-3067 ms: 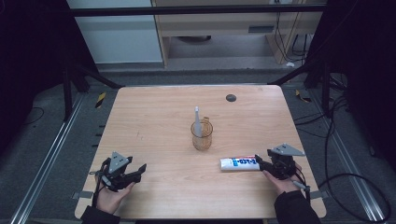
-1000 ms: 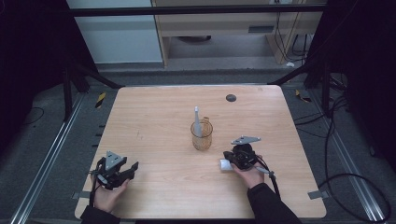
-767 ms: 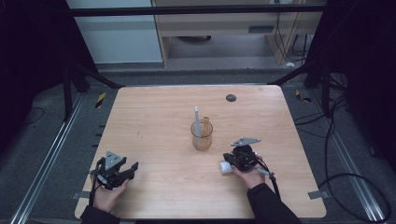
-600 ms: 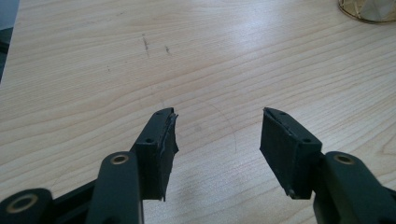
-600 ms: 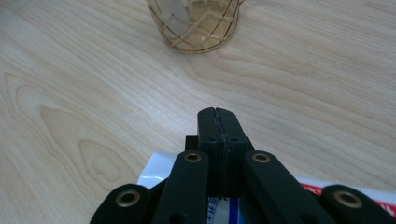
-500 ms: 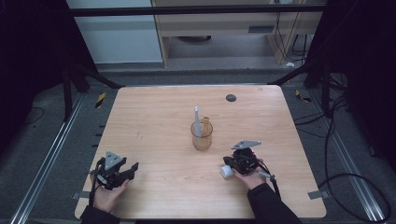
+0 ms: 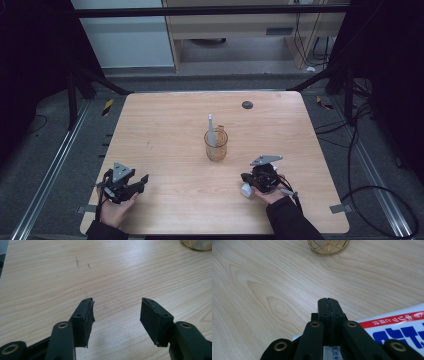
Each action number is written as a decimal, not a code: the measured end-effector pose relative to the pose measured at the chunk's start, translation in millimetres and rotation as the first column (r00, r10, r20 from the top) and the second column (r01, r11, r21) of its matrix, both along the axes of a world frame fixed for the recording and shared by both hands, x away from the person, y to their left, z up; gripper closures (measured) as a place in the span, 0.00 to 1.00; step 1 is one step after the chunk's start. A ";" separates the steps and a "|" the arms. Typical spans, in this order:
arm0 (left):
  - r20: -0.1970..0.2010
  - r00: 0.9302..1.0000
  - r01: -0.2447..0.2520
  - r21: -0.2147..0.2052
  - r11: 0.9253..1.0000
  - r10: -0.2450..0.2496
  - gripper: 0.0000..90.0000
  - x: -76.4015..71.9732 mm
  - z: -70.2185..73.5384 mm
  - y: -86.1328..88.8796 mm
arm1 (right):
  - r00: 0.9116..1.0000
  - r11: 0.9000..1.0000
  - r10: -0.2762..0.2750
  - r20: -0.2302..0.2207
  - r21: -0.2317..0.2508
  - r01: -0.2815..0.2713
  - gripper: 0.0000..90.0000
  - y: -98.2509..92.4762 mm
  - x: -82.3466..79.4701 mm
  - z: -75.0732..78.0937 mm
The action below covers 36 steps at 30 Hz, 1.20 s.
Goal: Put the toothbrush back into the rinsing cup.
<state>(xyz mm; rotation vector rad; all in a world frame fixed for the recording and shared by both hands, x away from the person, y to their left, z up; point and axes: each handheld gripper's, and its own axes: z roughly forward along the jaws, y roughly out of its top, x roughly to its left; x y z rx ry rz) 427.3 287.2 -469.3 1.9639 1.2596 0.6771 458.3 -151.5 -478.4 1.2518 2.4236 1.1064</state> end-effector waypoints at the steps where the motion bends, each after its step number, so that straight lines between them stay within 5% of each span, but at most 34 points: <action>1: 0.000 1.000 0.000 0.000 1.000 0.000 0.48 0.0 -0.1 -0.1 | 1.000 1.000 0.002 0.001 -0.003 -0.002 1.00 -0.5 -0.9 0.0; 36: -0.012 1.000 -0.007 0.001 1.000 0.007 0.46 0.1 -1.1 -0.1 | 0.999 0.999 0.000 -0.035 -0.034 -0.001 1.00 -27.5 -27.5 -4.4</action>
